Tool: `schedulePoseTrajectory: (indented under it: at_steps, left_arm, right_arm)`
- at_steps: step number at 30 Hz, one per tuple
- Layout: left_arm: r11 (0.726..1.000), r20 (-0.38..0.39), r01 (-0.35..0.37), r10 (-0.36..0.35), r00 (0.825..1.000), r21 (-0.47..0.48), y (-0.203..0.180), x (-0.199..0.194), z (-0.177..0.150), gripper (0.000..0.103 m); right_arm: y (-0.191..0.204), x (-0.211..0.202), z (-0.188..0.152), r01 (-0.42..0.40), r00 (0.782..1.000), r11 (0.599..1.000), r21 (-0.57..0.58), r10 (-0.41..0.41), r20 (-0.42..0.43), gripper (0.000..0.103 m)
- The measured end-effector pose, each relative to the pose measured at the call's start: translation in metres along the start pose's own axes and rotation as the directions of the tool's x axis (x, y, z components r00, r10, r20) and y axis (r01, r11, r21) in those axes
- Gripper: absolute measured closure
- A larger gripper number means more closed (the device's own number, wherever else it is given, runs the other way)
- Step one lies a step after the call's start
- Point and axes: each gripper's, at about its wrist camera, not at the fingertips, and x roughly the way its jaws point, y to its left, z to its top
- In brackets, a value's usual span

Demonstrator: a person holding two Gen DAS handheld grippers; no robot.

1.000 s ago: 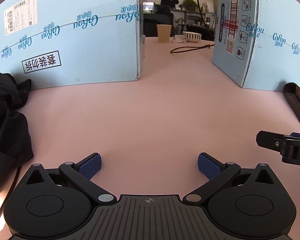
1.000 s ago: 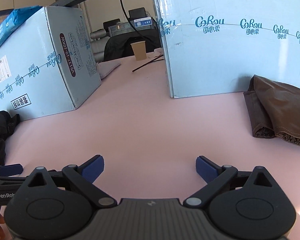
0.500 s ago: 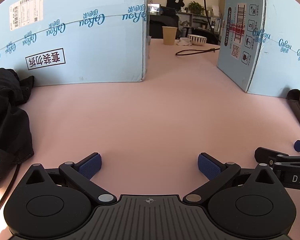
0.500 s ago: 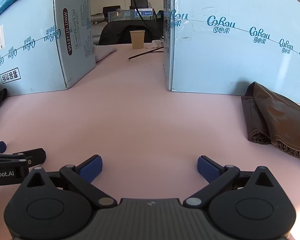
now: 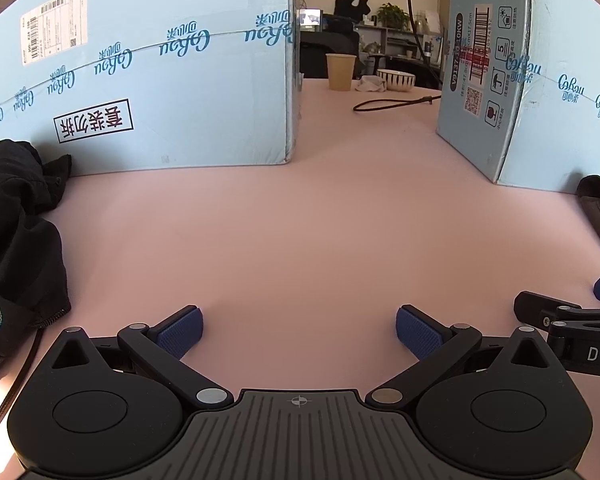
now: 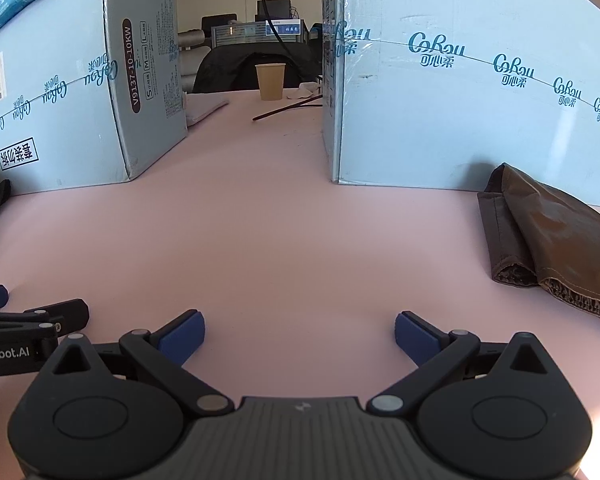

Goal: Fold clothes

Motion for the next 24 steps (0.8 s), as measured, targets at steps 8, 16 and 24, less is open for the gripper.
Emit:
schedulePoseTrajectory:
  at_steps: [8, 16, 24]
  left_arm:
    - [1.0, 0.001, -0.003, 0.003, 1.0, 0.001, 0.0014, 0.0, -0.0002, 0.0]
    - [1.0, 0.001, -0.003, 0.003, 1.0, 0.001, 0.0038, 0.0004, 0.0001, 0.0]
    - [1.0, 0.0, -0.005, 0.005, 1.0, 0.002, 0.0014, -0.0001, 0.0002, 0.0]
  right_arm:
    - [-0.0013, 0.0007, -0.0005, -0.003, 1.0, 1.0, 0.003, 0.003, 0.0, 0.0]
    - [-0.0033, 0.0, -0.001, -0.006, 1.0, 1.0, 0.002, 0.006, -0.001, 0.0]
    - [-0.0012, -0.0006, -0.0014, -0.003, 1.0, 1.0, 0.001, 0.003, -0.002, 0.0]
